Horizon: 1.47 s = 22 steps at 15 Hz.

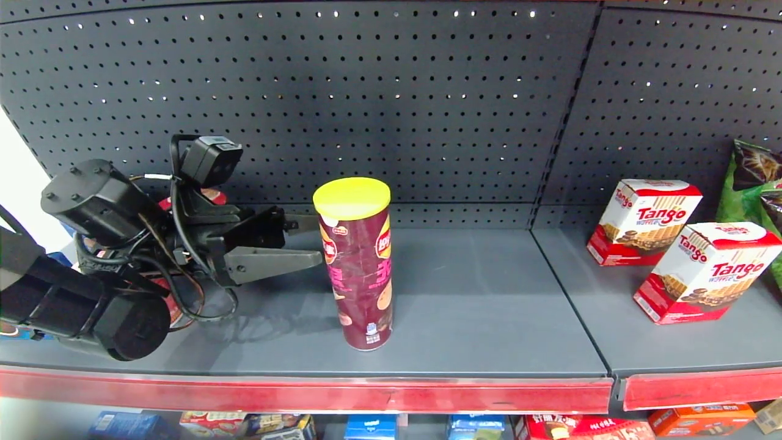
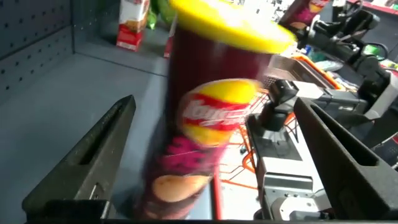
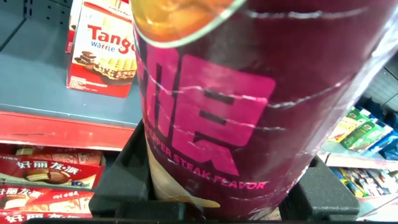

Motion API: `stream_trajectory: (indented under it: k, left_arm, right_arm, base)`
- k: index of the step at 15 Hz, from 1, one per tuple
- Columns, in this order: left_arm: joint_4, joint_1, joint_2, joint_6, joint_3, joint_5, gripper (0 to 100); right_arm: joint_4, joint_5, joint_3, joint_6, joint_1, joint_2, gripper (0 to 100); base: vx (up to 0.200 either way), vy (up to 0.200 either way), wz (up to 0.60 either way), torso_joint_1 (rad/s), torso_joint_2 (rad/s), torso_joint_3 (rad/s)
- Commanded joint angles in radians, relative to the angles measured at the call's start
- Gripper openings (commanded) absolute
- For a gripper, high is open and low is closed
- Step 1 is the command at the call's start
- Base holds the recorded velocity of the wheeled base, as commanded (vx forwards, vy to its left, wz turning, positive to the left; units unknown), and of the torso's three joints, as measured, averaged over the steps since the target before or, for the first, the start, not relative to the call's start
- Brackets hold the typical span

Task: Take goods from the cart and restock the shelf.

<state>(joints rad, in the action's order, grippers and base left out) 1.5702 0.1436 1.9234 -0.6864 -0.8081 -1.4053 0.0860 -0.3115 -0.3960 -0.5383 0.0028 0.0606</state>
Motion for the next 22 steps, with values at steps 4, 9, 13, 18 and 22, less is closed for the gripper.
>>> stream_trajectory:
  k: [4,9,13,18,22]
  left_arm:
    - [0.001,-0.007,-0.086,0.002,0.098,0.002,100]
    - [0.001,-0.042,-0.156,0.002,0.152,0.002,100]
    - [0.001,-0.091,-0.215,0.002,0.208,0.002,100]
    - [0.001,-0.111,-0.412,0.001,0.382,0.003,100]
    - [0.001,-0.184,-0.699,-0.007,0.514,0.035,100]
  right_arm:
    - [0.000,0.002,0.000,0.000,0.002,-0.001,0]
    - [0.000,0.002,0.003,0.000,0.010,0.001,0]
    - [0.000,0.005,0.005,0.001,0.011,-0.001,0]
    - [-0.003,0.003,-0.001,0.014,0.011,-0.001,0]
    - [-0.005,-0.047,-0.001,0.064,0.011,0.001,0]
  base:
    - [0.000,0.000,0.00,0.000,0.00,0.000]
    - [0.000,0.000,0.00,0.000,0.00,0.000]
    - [0.000,0.000,0.00,0.000,0.00,0.000]
    - [0.000,0.000,0.00,0.000,0.00,0.000]
    - [0.000,0.000,0.00,0.000,0.00,0.000]
